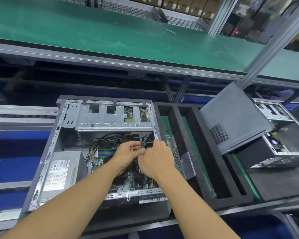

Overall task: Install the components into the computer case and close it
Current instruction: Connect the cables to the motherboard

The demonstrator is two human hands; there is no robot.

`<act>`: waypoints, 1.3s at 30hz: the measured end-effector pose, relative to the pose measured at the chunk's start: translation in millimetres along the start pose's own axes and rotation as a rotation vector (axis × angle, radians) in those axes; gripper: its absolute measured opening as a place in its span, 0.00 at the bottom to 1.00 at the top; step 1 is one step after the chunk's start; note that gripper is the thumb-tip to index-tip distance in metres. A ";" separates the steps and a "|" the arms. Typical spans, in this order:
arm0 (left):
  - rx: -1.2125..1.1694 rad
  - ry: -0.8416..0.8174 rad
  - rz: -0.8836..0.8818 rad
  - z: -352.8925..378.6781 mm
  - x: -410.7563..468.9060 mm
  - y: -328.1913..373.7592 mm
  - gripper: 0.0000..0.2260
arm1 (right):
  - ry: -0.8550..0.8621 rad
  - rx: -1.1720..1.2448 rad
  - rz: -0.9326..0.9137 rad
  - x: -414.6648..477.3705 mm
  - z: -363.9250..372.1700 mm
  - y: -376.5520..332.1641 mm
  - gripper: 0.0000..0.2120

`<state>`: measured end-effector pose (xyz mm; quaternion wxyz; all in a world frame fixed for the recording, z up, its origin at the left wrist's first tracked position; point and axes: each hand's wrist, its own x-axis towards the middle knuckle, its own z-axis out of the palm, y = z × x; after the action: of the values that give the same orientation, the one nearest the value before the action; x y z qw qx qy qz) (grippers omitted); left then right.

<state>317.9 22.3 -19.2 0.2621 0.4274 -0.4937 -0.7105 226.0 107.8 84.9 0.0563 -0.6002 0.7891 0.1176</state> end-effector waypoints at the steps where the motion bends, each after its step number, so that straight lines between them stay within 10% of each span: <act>1: 0.011 -0.009 0.006 -0.1 -1.0 0.8 0.20 | -0.006 -0.016 -0.005 0.5 0.9 0.0 0.18; 12: 0.460 -0.052 0.194 9.4 -7.1 8.9 0.06 | 0.044 0.128 0.009 0.1 12.7 8.5 0.12; 28: 0.193 0.000 0.048 5.3 -10.2 8.1 0.05 | -0.004 -0.084 0.060 -7.8 13.7 -23.3 0.16; 35: 0.144 0.023 0.010 3.3 -12.0 10.0 0.14 | -0.337 0.112 -0.061 -19.6 20.9 -29.2 0.18; 39: 0.079 -0.020 -0.029 -13.6 -15.4 15.4 0.19 | -0.212 0.323 -0.026 -13.5 18.8 -29.7 0.15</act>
<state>336.6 22.3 -1.6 0.2297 0.4376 -0.5177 -0.6983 257.3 117.6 66.4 0.2362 -0.5780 0.7794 0.0510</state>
